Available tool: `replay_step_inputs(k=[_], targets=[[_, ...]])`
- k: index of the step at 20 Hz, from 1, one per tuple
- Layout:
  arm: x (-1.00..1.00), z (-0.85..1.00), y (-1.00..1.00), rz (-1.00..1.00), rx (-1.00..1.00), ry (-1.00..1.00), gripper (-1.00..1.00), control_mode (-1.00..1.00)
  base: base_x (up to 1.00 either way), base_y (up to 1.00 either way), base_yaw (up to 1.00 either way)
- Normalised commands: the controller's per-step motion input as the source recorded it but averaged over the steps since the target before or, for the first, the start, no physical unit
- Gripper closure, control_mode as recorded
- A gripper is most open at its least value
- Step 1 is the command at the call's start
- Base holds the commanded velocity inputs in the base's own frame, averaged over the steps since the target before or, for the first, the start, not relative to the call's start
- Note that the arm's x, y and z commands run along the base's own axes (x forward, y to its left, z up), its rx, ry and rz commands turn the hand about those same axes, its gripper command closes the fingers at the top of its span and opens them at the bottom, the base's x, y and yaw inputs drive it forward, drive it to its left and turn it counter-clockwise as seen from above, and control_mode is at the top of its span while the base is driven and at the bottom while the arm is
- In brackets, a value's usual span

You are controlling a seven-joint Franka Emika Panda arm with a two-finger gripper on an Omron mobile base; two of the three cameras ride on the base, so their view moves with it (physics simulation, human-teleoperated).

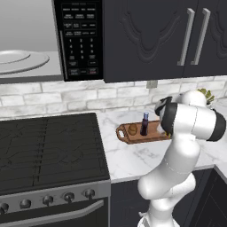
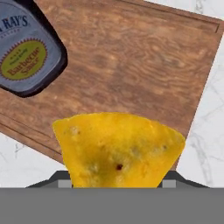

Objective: Retrieve the reheated potato from the microwave, then place the potato, cheese, and condiment on the cutting board.

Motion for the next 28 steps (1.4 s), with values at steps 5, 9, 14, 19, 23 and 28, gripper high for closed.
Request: replay_step_inputs(k=[5, 9, 14, 19, 23, 28], targets=[[0.18, -0.04, 0.02, 0.00, 0.00, -0.04, 1.00, -1.00, 0.00, 0.00, 0.00], [0.16, -0.09, 0.07, 0.00, 0.00, -0.03, 1.00, -1.00, 0.00, 0.00, 0.00], [0.09, -0.14, 0.04, 0.00, 0.00, -0.01, 1.00, -1.00, 0.00, 0.00, 0.00], [0.20, -0.09, 0.01, 0.00, 0.00, 0.00, 1.00, -1.00, 0.00, 0.00, 0.00], [0.32, -0.03, 0.00, 0.00, 0.00, 0.00, 1.00, -1.00, 0.00, 0.00, 0.00], [0.15, -0.14, -0.01, 0.00, 0.00, 0.00, 1.00, -1.00, 0.00, 0.00, 0.00]])
